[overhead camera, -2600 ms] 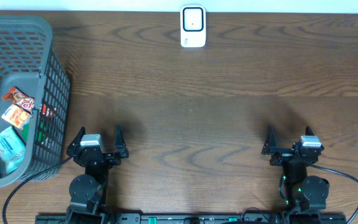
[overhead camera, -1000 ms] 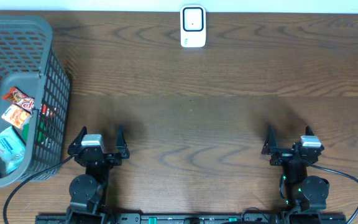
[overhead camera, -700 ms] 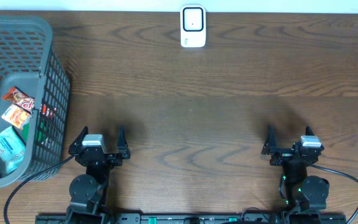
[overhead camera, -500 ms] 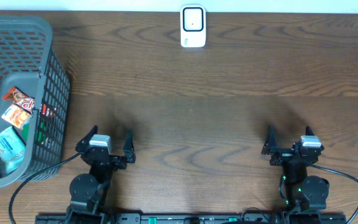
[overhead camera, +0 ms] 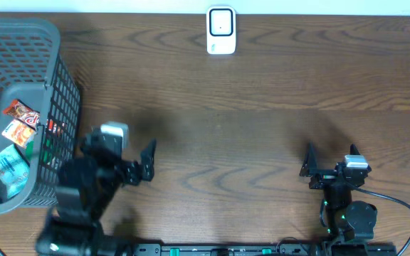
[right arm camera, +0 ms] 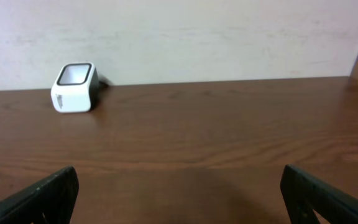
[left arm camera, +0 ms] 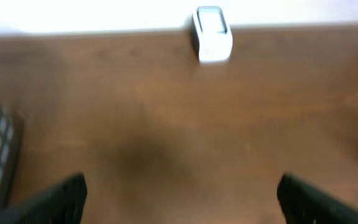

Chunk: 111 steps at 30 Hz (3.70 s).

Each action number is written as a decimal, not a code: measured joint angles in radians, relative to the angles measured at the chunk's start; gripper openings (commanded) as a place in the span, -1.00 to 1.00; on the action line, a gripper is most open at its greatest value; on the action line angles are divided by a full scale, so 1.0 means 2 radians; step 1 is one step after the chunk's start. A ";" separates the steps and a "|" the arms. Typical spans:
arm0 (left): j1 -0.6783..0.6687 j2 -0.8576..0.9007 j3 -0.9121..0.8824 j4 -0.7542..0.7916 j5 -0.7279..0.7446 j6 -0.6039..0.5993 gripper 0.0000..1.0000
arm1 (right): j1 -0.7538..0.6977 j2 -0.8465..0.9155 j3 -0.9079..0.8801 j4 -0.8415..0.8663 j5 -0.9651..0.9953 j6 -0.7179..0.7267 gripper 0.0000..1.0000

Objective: Scan the item barcode
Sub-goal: 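Reach the left gripper into the basket toward the green-capped bottle, then grasp the green-capped white bottle with the left gripper and lift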

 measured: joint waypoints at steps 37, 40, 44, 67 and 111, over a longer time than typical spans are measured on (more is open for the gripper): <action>0.335 0.364 0.527 -0.365 -0.088 -0.234 0.96 | 0.000 0.000 0.000 0.001 0.000 0.000 0.99; 0.377 0.386 0.527 -0.374 -0.091 -0.252 0.96 | 0.000 0.000 0.000 0.001 0.000 0.000 0.99; 0.407 0.418 0.527 -0.375 -0.094 -0.260 0.96 | 0.000 0.000 0.000 0.001 0.000 0.000 0.99; 0.413 0.642 0.505 -0.386 -0.094 -0.247 0.96 | 0.000 0.000 0.000 0.000 0.000 0.000 0.98; 0.413 0.643 0.280 -0.243 -0.084 -0.247 0.31 | 0.000 0.000 0.000 0.000 0.000 0.000 0.99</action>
